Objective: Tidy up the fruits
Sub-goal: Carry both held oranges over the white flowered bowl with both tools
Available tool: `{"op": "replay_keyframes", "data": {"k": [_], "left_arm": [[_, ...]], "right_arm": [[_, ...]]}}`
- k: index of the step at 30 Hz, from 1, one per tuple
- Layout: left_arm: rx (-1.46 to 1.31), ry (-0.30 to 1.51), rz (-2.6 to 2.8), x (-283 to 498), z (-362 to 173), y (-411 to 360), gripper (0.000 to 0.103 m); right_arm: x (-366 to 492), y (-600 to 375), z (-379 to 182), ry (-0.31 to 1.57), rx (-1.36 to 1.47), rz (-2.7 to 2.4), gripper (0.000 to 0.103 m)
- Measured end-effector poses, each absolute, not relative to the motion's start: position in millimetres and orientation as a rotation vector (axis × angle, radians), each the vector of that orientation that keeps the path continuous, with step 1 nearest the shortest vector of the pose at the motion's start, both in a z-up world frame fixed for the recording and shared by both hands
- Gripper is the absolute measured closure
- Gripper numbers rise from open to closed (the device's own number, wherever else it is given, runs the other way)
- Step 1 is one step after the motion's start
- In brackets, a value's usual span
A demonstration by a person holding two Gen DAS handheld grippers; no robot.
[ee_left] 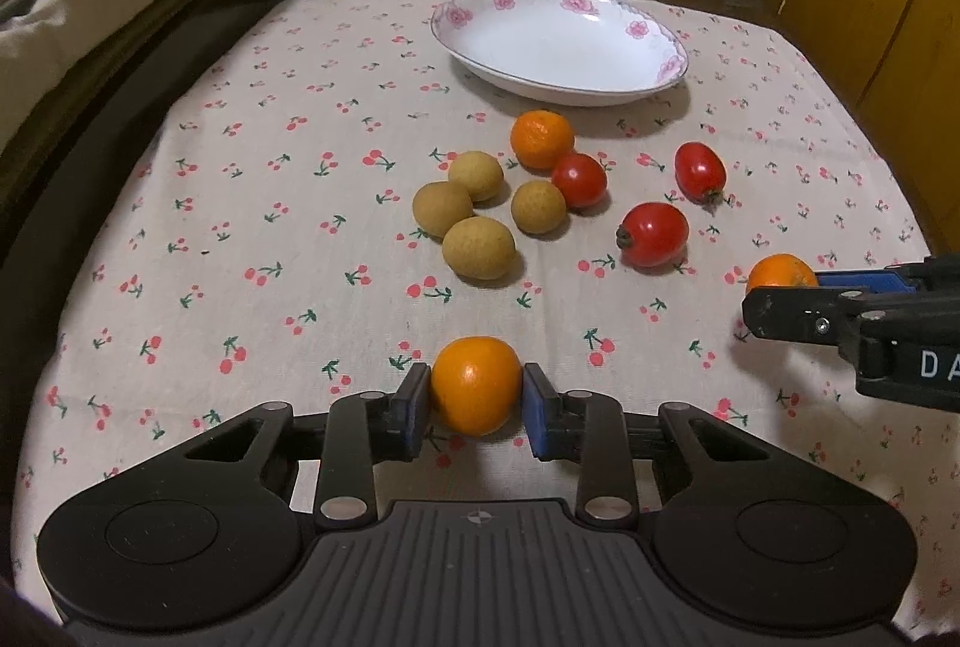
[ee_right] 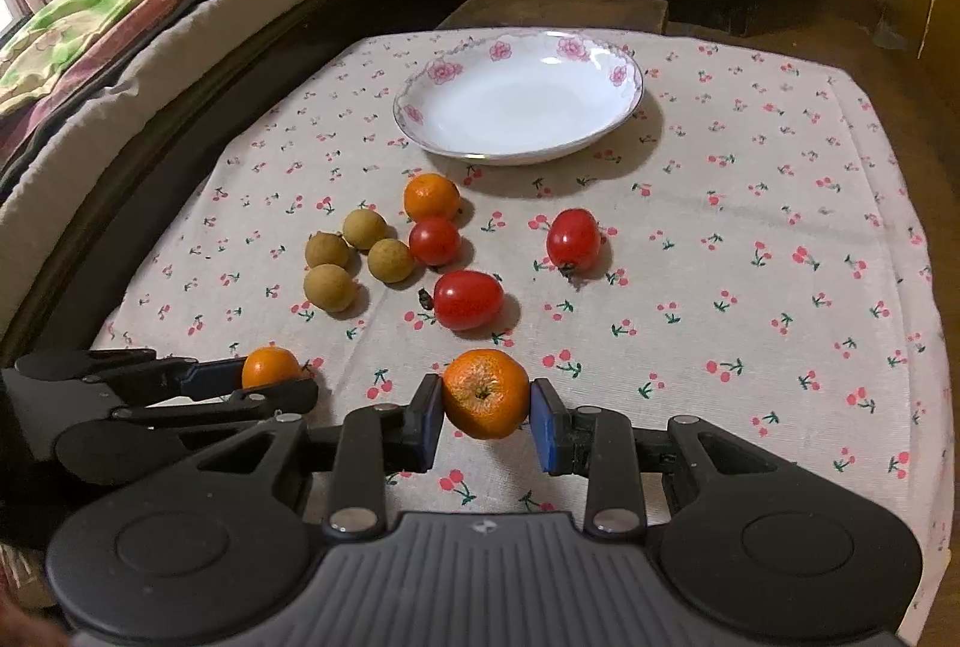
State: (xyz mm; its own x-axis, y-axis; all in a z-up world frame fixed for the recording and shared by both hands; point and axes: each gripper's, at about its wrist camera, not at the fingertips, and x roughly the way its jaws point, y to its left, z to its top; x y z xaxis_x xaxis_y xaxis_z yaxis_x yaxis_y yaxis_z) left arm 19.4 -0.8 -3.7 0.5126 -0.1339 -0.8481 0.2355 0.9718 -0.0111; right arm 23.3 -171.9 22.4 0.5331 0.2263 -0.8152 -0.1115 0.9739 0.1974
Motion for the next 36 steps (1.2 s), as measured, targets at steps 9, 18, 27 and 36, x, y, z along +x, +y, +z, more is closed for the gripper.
{"op": "replay_keyframes", "data": {"k": [9,18,27,36], "left_arm": [[0.056,0.974,-0.249,37,22,-6,0.063],[-0.009,0.964,-0.27,76,32,-19,0.063],[-0.034,0.959,-0.276,117,38,-33,0.063],[-0.045,0.963,-0.281,156,33,-44,0.063]], "right_arm": [[34,-185,36,0.977,0.142,0.164,0.071],[73,-184,44,0.967,0.126,0.153,0.071],[117,-186,54,0.942,0.122,0.156,0.071],[159,-195,48,0.948,0.122,0.16,0.071]]}}
